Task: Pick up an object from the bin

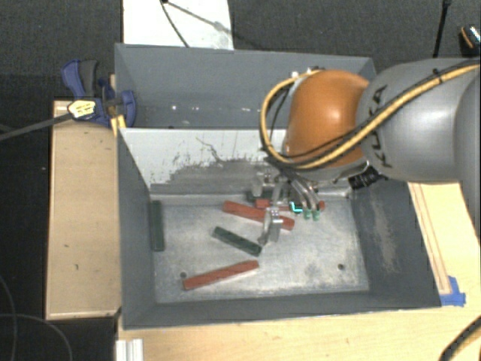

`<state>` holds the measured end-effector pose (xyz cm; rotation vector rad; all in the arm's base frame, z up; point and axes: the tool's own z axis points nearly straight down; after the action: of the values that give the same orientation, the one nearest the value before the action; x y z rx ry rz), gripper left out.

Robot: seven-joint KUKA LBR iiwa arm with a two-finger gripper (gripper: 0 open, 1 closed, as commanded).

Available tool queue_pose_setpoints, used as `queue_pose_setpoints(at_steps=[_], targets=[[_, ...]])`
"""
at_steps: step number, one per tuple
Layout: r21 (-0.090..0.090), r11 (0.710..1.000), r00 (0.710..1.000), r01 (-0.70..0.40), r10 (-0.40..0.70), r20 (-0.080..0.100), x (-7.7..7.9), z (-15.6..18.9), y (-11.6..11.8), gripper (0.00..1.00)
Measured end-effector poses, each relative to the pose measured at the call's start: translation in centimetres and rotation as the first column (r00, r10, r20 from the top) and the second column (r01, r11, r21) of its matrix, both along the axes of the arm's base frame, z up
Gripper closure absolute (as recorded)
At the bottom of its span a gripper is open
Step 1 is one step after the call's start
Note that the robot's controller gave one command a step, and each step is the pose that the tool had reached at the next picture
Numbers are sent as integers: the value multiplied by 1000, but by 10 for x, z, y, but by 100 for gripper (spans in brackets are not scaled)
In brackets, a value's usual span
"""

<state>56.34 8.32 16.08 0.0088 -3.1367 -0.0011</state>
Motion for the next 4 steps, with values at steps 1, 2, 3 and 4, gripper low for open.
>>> queue_pose_setpoints(at_steps=[1, 2, 3, 4], targets=[[-1, 996, 996, -84, 84, 1, 28, -94, -6, 0], [-1, 994, 994, 108, -108, 3, 20, -90, -35, 0], [0, 994, 994, 110, -110, 5, 20, -89, -34, 100], [2, 995, 995, 101, -101, 16, 19, 62, -36, 100]])
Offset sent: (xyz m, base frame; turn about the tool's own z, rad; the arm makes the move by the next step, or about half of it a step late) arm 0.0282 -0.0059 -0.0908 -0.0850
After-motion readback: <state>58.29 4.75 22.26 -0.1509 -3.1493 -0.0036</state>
